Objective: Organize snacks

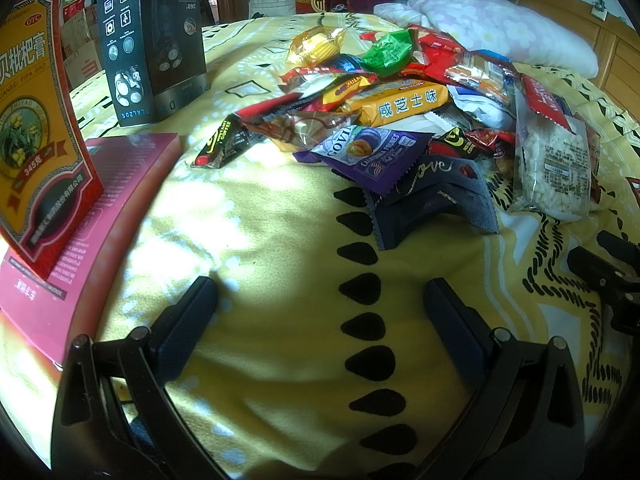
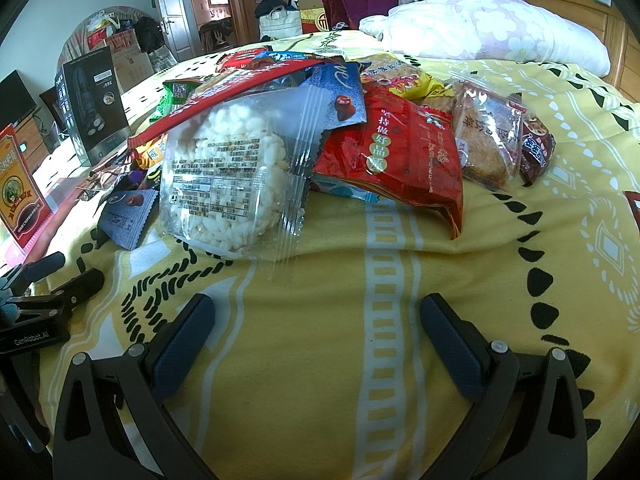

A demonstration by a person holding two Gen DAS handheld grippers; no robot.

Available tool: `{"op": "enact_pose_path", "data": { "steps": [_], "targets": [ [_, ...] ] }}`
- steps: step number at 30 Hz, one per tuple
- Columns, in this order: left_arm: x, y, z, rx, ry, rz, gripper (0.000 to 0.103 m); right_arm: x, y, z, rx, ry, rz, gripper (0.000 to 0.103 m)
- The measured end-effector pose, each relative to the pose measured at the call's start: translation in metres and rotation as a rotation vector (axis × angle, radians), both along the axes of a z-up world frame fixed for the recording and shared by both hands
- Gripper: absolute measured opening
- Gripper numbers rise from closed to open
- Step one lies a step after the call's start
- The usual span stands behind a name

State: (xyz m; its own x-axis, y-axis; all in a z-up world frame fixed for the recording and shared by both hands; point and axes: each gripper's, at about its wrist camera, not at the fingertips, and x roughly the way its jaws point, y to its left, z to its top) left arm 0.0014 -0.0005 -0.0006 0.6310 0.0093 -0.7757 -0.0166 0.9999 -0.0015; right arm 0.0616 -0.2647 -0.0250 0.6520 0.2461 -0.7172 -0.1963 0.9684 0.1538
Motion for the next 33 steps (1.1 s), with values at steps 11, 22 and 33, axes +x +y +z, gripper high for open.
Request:
{"op": "enact_pose_path", "data": {
  "steps": [11,22,33],
  "targets": [
    [0.000,0.000,0.000,0.001,0.000,0.000,0.103,0.000,0.000,0.000,0.001,0.000,0.000,0.103],
    [-0.010,-0.003,0.020,-0.009,0.008,-0.082,0.094,0.001,0.000,0.000,0.002,0.000,0.000,0.103],
    [0.094,0.022,0.059,-0.090,-0.026,-0.013,0.091,0.001,-0.001,0.001,0.008,-0.001,0.001,0.103]
  ]
}}
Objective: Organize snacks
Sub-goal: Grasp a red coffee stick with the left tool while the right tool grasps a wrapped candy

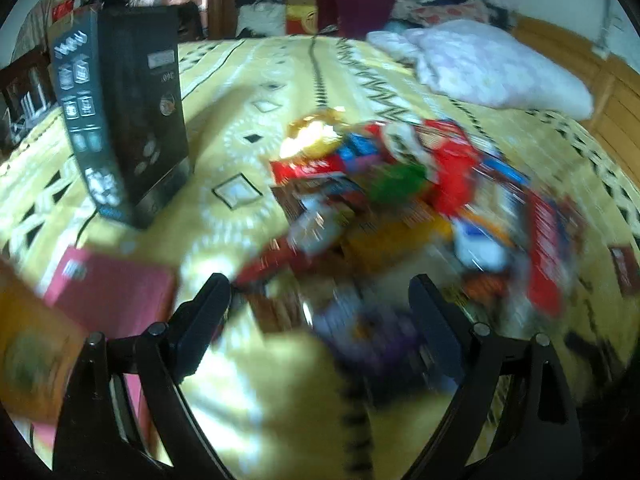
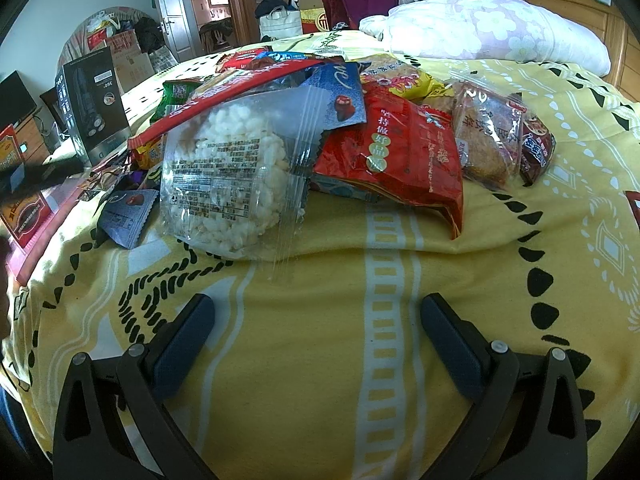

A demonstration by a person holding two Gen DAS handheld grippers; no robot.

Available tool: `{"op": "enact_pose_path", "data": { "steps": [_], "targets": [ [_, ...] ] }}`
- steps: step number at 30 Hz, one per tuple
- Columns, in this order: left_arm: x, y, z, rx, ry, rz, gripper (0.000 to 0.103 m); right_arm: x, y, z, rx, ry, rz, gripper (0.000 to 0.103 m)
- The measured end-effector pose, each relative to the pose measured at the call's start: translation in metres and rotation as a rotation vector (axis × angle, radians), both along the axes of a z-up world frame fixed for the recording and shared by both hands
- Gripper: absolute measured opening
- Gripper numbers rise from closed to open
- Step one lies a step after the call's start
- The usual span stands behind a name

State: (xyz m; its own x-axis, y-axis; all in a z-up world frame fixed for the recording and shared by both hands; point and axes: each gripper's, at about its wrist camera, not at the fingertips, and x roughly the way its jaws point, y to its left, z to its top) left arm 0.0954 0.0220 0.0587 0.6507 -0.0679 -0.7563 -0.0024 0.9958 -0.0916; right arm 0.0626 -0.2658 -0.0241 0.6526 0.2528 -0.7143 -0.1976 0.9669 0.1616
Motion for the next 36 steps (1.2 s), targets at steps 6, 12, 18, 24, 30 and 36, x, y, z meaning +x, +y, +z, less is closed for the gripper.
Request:
{"op": "enact_pose_path", "data": {
  "steps": [6,12,18,24,30,36],
  "targets": [
    [0.031,-0.003,-0.044,0.031,0.184,0.007,0.084,-0.001,-0.001,-0.001,0.012,0.002,0.002,0.103],
    [-0.033,-0.031,-0.036,-0.119,0.271,-0.280,0.070,-0.002,-0.003,0.000,0.020,0.000,0.003,0.103],
    [-0.101,0.000,-0.013,-0.211,0.136,-0.212,0.073,-0.002,-0.002,0.001,0.021,0.001,0.003,0.103],
    [-0.073,0.015,-0.007,-0.224,0.126,-0.114,0.071,-0.002,-0.003,0.001,0.022,0.001,0.003,0.103],
    [-0.027,0.016,-0.023,-0.293,0.170,-0.037,0.037,-0.002,-0.003,0.000,0.023,0.001,0.003,0.103],
    [-0.013,0.009,-0.045,-0.165,0.192,0.001,0.039,-0.002,-0.003,0.001,0.024,0.000,0.003,0.103]
  ]
}}
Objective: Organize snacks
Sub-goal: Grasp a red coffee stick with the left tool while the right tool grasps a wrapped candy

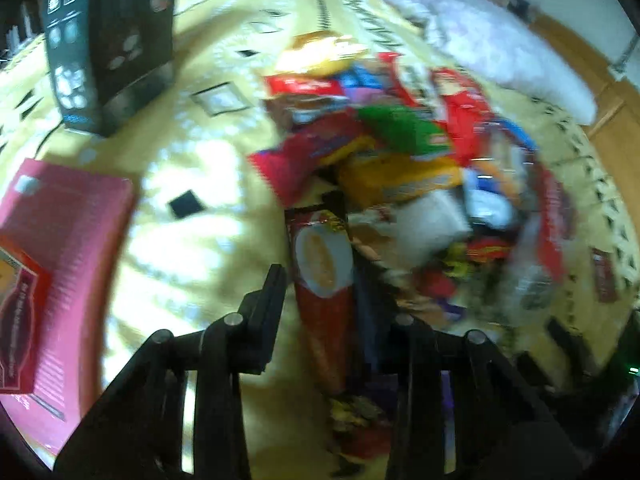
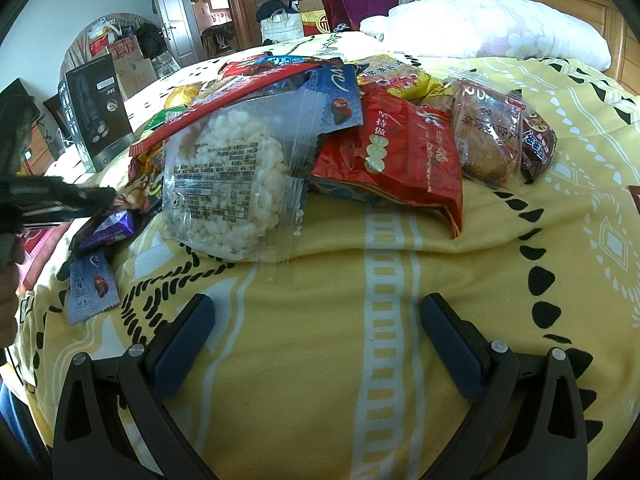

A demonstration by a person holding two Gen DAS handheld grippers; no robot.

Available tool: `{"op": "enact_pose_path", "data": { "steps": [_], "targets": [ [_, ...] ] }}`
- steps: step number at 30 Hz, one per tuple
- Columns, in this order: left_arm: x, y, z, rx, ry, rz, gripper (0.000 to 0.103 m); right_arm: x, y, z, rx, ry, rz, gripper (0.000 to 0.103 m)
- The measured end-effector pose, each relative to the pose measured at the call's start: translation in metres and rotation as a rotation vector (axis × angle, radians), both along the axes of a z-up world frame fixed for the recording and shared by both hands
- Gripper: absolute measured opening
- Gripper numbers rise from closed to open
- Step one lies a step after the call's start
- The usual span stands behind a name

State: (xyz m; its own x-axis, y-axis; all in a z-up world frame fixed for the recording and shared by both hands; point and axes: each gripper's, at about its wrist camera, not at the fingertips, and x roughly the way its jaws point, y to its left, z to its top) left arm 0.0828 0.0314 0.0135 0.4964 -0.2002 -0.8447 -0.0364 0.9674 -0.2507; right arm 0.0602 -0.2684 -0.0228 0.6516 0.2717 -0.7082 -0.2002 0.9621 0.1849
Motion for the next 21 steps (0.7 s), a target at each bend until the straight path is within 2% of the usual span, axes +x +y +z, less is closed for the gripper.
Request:
{"op": "enact_pose_path", "data": {
  "steps": [2,4,7,9,11,15,18,20,21],
  "targets": [
    [-0.003,0.006,-0.003,0.009,-0.016,0.025,0.039,0.000,0.001,0.000,-0.005,0.000,-0.001,0.103],
    [-0.005,0.001,-0.004,0.051,-0.026,0.004,0.039,-0.001,0.002,0.001,-0.015,-0.002,-0.003,0.103],
    [-0.006,-0.009,-0.002,0.118,-0.034,-0.035,0.032,-0.003,0.004,0.007,-0.040,0.018,0.005,0.103],
    [-0.012,-0.009,0.002,0.108,-0.030,-0.043,0.024,-0.012,0.007,0.018,-0.054,0.022,0.024,0.102],
    [-0.023,-0.006,0.014,0.088,-0.053,-0.052,0.019,-0.030,0.012,0.042,-0.049,-0.027,0.057,0.093],
    [-0.059,-0.002,0.050,0.080,-0.140,-0.075,0.019,-0.055,0.030,0.092,0.029,-0.140,0.140,0.093],
    [-0.085,0.005,0.074,0.081,-0.186,-0.055,0.019,-0.033,0.064,0.113,0.144,-0.114,0.248,0.086],
    [-0.101,0.010,0.089,0.091,-0.211,-0.037,0.019,-0.008,0.084,0.110,0.180,-0.059,0.285,0.069],
    [-0.105,0.013,0.094,0.095,-0.228,-0.030,0.019,0.013,0.102,0.103,0.194,-0.008,0.295,0.068]
  ]
}}
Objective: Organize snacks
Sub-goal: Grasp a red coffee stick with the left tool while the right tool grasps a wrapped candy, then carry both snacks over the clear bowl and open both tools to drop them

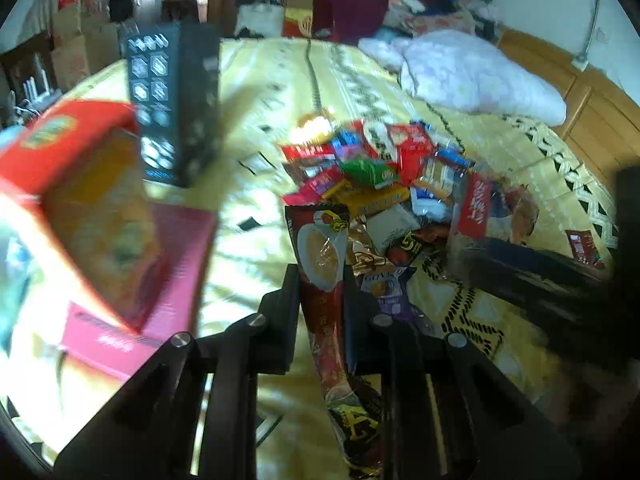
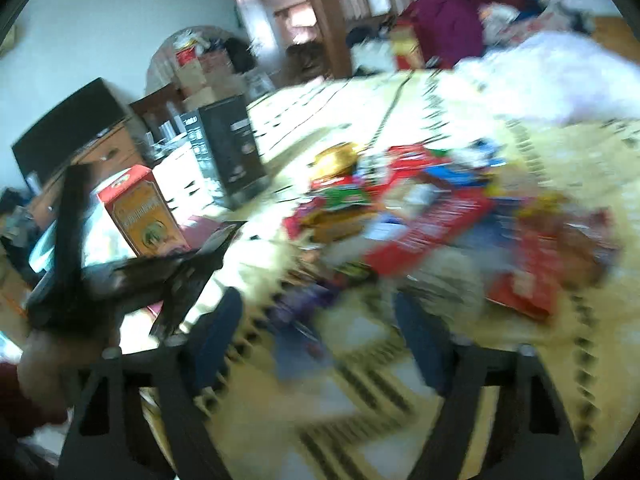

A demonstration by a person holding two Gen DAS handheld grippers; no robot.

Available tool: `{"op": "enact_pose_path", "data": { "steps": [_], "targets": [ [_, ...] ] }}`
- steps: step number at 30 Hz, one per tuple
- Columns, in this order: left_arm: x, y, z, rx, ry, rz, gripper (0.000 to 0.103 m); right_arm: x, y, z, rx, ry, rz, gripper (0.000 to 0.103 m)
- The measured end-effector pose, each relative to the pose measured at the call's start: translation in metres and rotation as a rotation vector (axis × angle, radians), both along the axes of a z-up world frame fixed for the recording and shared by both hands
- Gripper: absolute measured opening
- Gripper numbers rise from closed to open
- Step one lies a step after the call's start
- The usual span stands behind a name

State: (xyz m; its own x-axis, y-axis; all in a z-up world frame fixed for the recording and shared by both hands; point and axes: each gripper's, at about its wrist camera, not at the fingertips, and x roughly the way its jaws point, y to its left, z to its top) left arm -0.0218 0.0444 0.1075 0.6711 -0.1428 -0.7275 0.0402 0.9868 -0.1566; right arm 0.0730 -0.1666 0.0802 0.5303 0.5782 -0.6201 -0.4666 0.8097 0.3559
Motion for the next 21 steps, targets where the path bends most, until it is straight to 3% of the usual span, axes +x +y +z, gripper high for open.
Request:
{"op": "enact_pose_path", "data": {
  "steps": [5,10,11,13,14,17,21],
  "targets": [
    [-0.014,0.015,0.028,0.027,-0.085,0.025,0.019,0.052,0.055,-0.025,-0.035,0.102,0.048,0.065],
    [-0.017,0.020,0.043,0.072,-0.149,0.030,0.019,0.075,0.083,-0.057,-0.153,0.154,0.034,0.065],
    [-0.017,0.022,0.044,0.070,-0.151,0.031,0.019,0.078,0.085,-0.065,-0.168,0.177,0.035,0.059],
    [-0.016,0.025,0.049,0.067,-0.158,0.035,0.019,0.079,0.085,-0.075,-0.203,0.191,0.032,0.037],
    [-0.016,0.026,0.051,0.063,-0.165,0.037,0.019,0.077,0.081,-0.075,-0.204,0.178,0.015,0.027],
    [-0.018,0.028,0.060,0.066,-0.193,0.043,0.019,0.069,0.067,-0.059,-0.147,0.149,-0.008,0.025],
    [-0.018,0.038,0.074,0.046,-0.220,0.066,0.019,0.043,0.052,-0.012,-0.076,0.052,-0.028,0.024]
  ]
}}
